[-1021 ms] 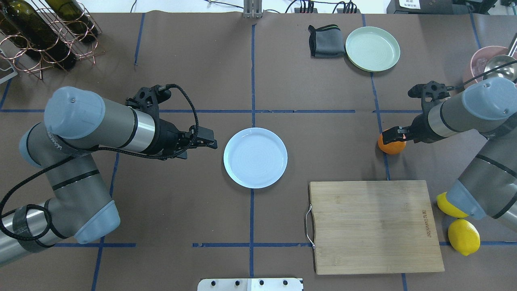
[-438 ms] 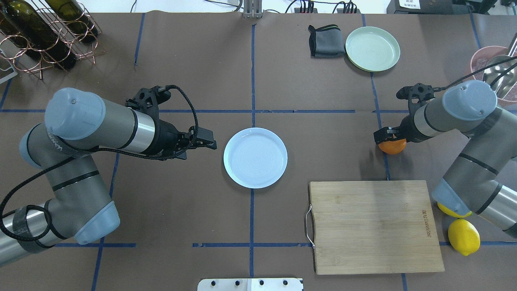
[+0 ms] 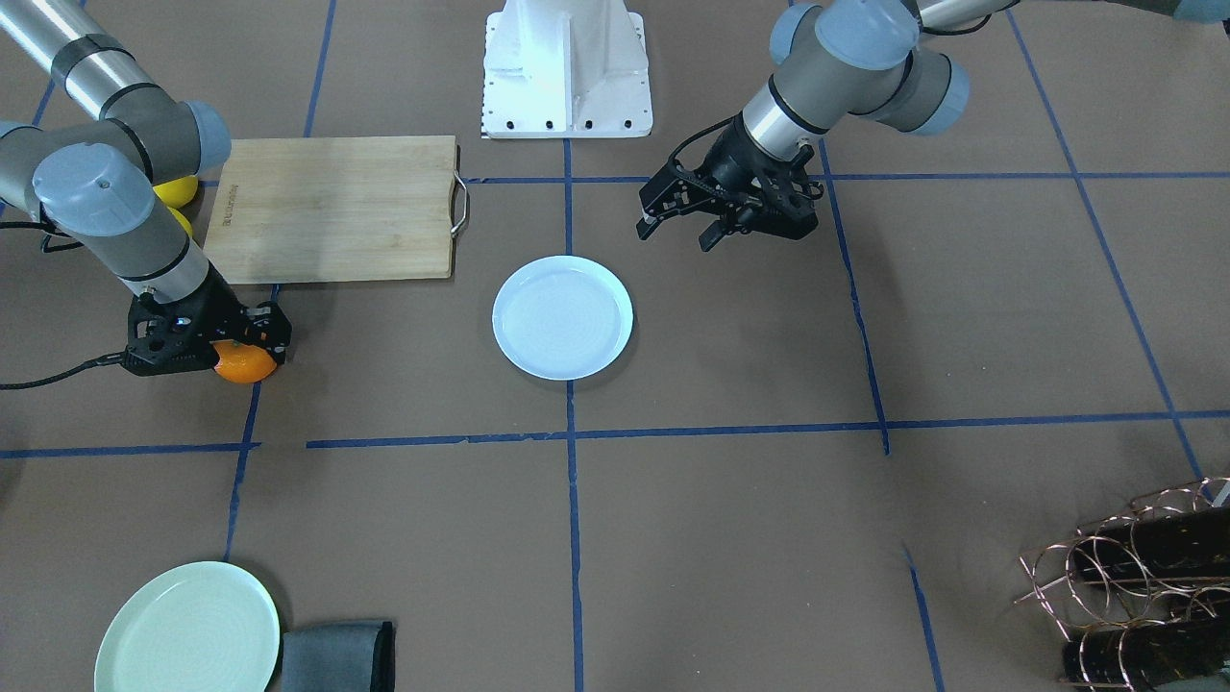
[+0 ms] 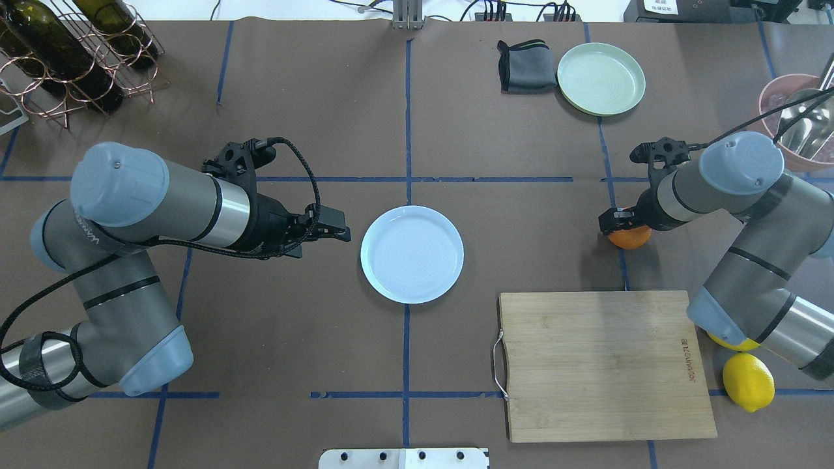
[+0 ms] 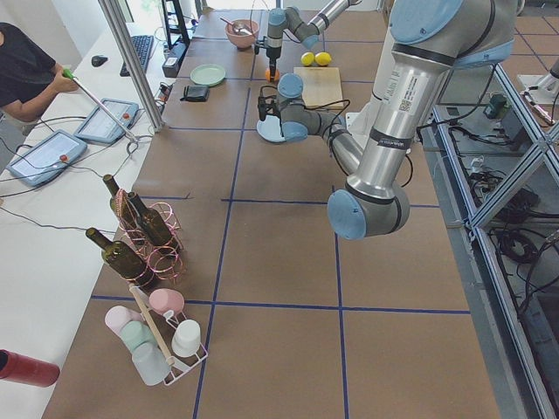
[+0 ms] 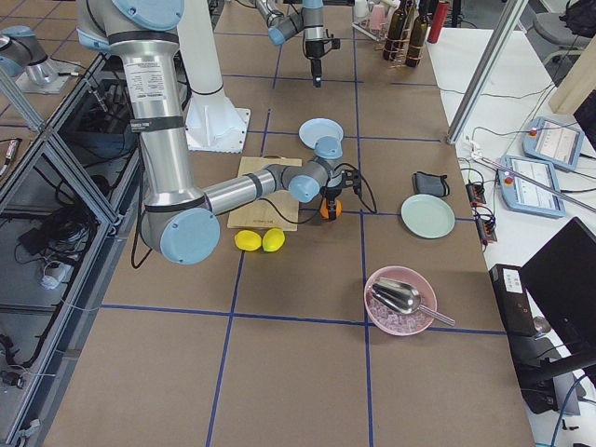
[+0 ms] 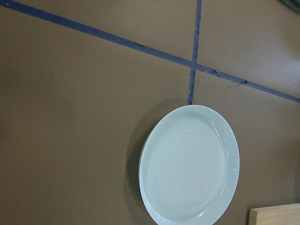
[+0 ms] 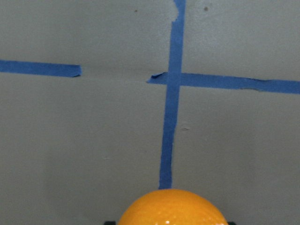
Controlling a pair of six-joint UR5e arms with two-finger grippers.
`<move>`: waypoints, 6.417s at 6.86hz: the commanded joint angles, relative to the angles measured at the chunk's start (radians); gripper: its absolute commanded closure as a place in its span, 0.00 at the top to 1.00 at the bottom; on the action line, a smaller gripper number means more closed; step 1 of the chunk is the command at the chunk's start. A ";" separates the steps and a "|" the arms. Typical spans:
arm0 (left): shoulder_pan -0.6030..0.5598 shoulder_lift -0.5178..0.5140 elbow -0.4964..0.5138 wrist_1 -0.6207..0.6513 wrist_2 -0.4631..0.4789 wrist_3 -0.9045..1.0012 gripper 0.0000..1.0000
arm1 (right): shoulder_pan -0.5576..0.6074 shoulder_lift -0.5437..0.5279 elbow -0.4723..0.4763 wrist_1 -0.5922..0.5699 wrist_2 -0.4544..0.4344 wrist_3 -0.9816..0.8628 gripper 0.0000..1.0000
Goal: Pick orange to plate
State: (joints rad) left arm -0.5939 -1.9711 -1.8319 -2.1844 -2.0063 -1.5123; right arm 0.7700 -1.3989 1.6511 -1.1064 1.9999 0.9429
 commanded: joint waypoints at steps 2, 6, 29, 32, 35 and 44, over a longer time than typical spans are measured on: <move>-0.009 0.026 -0.091 -0.006 -0.009 0.003 1.00 | -0.021 0.158 0.124 -0.125 0.050 0.206 0.00; -0.061 0.156 -0.109 -0.006 -0.012 0.210 1.00 | -0.268 0.513 -0.058 -0.213 -0.130 0.516 0.00; -0.937 0.483 0.025 0.629 -0.370 1.667 1.00 | 0.827 -0.310 0.240 -0.665 0.361 -1.294 1.00; -0.935 0.531 0.023 0.620 -0.371 1.670 1.00 | 0.824 -0.305 0.190 -0.659 0.349 -1.282 1.00; -0.934 0.541 0.022 0.615 -0.455 1.670 1.00 | 0.824 -0.299 0.194 -0.658 0.362 -1.280 1.00; -0.915 0.489 0.112 0.560 -0.450 1.653 1.00 | 0.775 -0.301 0.187 -0.659 0.281 -1.181 1.00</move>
State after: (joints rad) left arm -1.5073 -1.4901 -1.7181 -1.6281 -2.4519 0.1427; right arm 1.5502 -1.6998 1.8379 -1.7679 2.2729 -0.2954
